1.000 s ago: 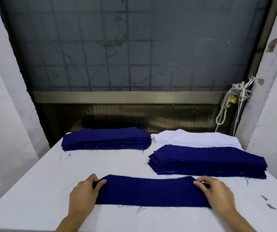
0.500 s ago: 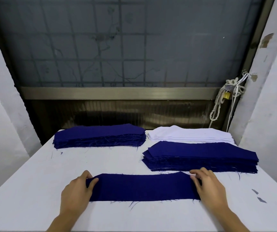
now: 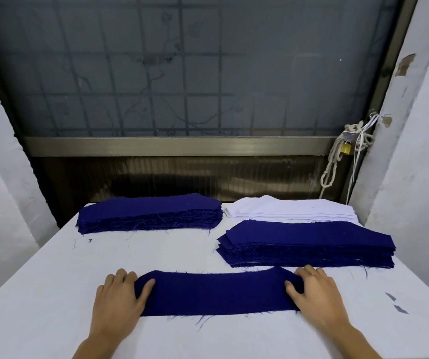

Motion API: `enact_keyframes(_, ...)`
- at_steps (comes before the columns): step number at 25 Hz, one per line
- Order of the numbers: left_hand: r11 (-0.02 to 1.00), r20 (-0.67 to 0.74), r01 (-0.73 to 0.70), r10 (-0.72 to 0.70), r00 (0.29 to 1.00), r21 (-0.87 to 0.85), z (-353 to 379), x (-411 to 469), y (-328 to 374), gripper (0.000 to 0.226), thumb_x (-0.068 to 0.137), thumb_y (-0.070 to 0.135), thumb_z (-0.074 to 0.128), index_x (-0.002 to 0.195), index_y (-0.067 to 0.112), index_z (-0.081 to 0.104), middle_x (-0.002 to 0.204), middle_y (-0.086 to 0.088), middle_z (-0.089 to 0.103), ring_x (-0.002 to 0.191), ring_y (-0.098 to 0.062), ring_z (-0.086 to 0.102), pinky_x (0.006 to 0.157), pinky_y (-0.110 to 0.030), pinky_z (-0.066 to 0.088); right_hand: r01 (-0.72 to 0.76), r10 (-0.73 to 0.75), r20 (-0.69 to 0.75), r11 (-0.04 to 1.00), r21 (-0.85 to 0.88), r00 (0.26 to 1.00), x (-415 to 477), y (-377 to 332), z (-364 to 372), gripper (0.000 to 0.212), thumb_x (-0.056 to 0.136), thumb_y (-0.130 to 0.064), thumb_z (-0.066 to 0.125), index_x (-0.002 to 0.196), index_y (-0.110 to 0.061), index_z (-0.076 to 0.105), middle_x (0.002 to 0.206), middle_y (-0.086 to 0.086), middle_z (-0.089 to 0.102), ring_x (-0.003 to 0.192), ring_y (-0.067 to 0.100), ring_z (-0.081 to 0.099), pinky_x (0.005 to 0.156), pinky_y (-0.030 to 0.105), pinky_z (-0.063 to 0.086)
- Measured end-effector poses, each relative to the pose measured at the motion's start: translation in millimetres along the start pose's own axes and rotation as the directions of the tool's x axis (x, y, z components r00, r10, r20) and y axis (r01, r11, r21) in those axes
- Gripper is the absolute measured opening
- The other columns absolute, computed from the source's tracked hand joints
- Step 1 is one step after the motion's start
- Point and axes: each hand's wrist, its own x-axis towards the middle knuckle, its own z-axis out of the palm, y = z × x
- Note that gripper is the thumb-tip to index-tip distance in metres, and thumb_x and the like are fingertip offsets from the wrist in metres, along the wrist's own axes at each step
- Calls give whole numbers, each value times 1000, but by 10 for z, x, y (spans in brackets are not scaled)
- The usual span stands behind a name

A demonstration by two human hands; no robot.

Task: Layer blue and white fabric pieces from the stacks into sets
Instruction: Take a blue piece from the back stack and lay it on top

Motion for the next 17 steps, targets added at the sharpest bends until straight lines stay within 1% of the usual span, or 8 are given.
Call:
enact_keyframes(2,995,57,-19,24,998,-93,-34,-7,17,24,96,44,61,83,23,60,79,11,50,76,-15,50,71,-35,44,21,-23,14,987,162,1000,-47,-17,-77,2,91,-34,56,92,-32,55,84,-17,56,81,6,51,71,28,40)
enact_keyframes(5,926,159,58,3,987,-374,-102,-19,-8,20,101,26,58,81,24,55,70,5,59,68,-12,56,67,-34,47,12,-31,44,923,385,999,-100,14,-134,25,90,-18,57,89,-40,46,79,-7,63,57,9,49,58,29,42)
enact_keyframes(7,794,259,151,9,966,-588,-238,66,21,21,103,22,60,82,21,59,71,-2,67,63,-15,61,61,-27,46,34,-37,-4,860,510,999,-89,59,-191,35,91,-10,56,97,-43,46,93,-14,67,50,12,45,54,27,40)
enact_keyframes(9,677,250,161,35,968,-718,-417,257,143,18,100,19,65,82,24,65,80,-3,72,68,-11,67,60,-20,49,50,7,-91,796,604,996,3,124,-312,38,94,-8,58,105,-42,46,110,-27,63,67,14,61,65,27,47)
enact_keyframes(10,639,224,153,31,974,-754,-502,378,245,15,99,17,66,85,25,67,83,-1,74,72,-7,69,60,-18,51,53,44,-134,767,639,990,86,181,-391,39,95,-8,59,107,-42,46,113,-30,61,79,11,64,71,29,50)
enact_keyframes(12,583,200,156,11,980,-797,-609,635,505,10,98,14,66,99,24,65,91,4,72,80,-4,71,54,-21,55,39,134,-204,739,673,970,308,336,-571,39,97,-9,60,108,-44,45,111,-28,61,84,6,63,73,35,52)
enact_keyframes(15,580,198,123,67,978,-805,-632,981,1007,23,100,10,62,112,29,56,114,3,64,98,-19,69,56,-29,58,-22,250,-244,739,674,937,701,648,-818,41,100,-9,58,103,-47,42,106,-20,63,88,7,63,67,32,51)
enact_keyframes(17,603,177,61,135,975,-795,-596,1161,1411,29,100,7,62,113,32,55,119,4,61,107,-19,64,65,-34,60,-89,299,-244,780,620,923,959,894,-936,39,101,-6,55,105,-42,41,110,-8,62,91,15,61,71,31,46)
